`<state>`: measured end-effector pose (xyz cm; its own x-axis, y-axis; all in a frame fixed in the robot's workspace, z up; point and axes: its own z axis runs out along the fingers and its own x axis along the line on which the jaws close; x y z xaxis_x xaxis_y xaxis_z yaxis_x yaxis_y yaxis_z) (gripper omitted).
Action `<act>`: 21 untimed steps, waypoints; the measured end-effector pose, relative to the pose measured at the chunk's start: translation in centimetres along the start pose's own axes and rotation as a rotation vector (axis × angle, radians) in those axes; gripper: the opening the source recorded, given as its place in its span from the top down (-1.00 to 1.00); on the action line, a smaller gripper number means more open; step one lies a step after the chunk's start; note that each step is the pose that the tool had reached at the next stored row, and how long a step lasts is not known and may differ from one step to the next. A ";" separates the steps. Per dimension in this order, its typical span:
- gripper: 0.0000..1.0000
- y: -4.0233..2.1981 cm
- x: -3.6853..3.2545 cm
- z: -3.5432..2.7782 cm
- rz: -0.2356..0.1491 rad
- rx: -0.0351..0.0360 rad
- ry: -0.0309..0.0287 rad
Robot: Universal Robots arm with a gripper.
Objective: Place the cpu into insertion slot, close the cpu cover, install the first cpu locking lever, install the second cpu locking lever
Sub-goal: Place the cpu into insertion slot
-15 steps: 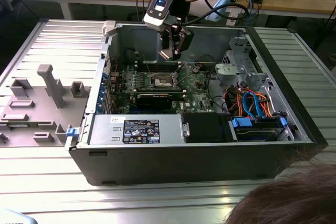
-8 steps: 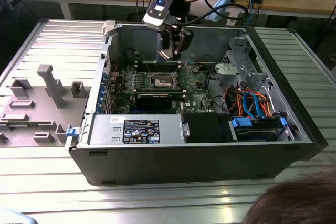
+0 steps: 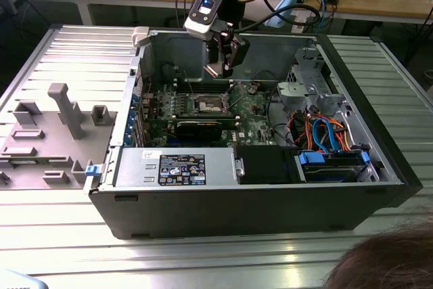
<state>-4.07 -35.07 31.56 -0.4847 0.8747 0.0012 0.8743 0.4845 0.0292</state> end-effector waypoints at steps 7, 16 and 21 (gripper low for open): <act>-0.09 0.00 0.00 0.00 0.008 0.0000 -0.0003; -0.09 0.00 0.00 0.00 0.016 0.0000 -0.0005; -0.09 0.00 0.00 0.00 0.020 0.0000 -0.0006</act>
<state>-4.07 -35.07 31.56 -0.4669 0.8843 0.0012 0.8840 0.4666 0.0292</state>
